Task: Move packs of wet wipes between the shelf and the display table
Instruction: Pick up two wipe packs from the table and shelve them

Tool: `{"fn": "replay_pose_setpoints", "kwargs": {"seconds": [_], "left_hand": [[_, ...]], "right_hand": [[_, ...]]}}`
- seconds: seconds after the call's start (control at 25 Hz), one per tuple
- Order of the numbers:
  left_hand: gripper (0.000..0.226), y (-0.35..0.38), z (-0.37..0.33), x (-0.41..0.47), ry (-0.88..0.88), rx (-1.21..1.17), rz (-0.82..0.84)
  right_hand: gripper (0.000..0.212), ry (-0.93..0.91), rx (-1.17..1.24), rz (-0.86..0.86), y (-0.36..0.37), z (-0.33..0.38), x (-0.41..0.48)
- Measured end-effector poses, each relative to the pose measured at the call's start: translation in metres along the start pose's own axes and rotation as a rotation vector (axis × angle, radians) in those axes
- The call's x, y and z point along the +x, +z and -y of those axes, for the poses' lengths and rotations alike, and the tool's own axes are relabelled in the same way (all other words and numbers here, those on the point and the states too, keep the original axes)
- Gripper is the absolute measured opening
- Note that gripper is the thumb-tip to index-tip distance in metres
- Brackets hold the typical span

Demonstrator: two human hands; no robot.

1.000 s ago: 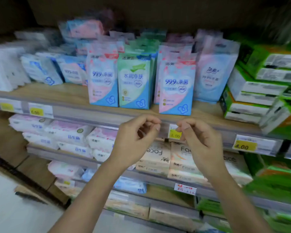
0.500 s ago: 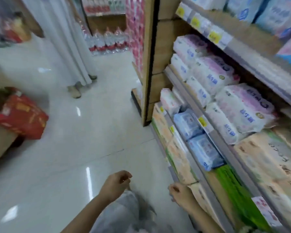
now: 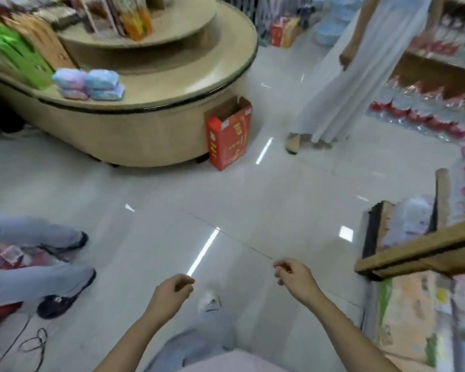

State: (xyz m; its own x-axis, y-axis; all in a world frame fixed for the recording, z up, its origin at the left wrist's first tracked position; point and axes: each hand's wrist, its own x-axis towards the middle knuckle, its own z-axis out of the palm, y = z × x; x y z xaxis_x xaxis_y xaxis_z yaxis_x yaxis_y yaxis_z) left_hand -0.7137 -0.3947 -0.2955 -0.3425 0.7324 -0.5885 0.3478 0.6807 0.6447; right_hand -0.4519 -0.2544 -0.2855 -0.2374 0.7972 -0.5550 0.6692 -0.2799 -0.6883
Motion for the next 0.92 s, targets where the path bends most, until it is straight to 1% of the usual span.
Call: {"fn": "replay_pose_setpoints", "kwargs": {"seconds": [0.16, 0.32, 0.48, 0.6, 0.76, 0.92], "left_hand": [[0.022, -0.074, -0.014, 0.060, -0.040, -0.091, -0.063], [0.015, -0.146, -0.044, 0.127, -0.046, -0.175, -0.146], [0.014, -0.198, -0.069, 0.198, -0.055, -0.264, -0.213], [0.014, -0.229, -0.080, 0.256, -0.087, -0.305, -0.248], [0.013, -0.276, -0.084, 0.320, -0.197, -0.371, -0.287], [0.016, -0.327, -0.075, 0.363, -0.304, -0.470, -0.374]], "right_hand": [[0.013, -0.025, -0.104, 0.042, 0.020, 0.072, 0.072], [0.015, 0.016, -0.109, 0.075, 0.028, 0.123, 0.131], [0.016, 0.058, -0.174, 0.121, 0.034, 0.165, 0.200], [0.017, 0.041, -0.231, 0.159, 0.042, 0.211, 0.267], [0.016, -0.023, -0.325, 0.252, 0.063, 0.305, 0.367], [0.013, -0.182, -0.433, 0.361, 0.099, 0.424, 0.458]]}}
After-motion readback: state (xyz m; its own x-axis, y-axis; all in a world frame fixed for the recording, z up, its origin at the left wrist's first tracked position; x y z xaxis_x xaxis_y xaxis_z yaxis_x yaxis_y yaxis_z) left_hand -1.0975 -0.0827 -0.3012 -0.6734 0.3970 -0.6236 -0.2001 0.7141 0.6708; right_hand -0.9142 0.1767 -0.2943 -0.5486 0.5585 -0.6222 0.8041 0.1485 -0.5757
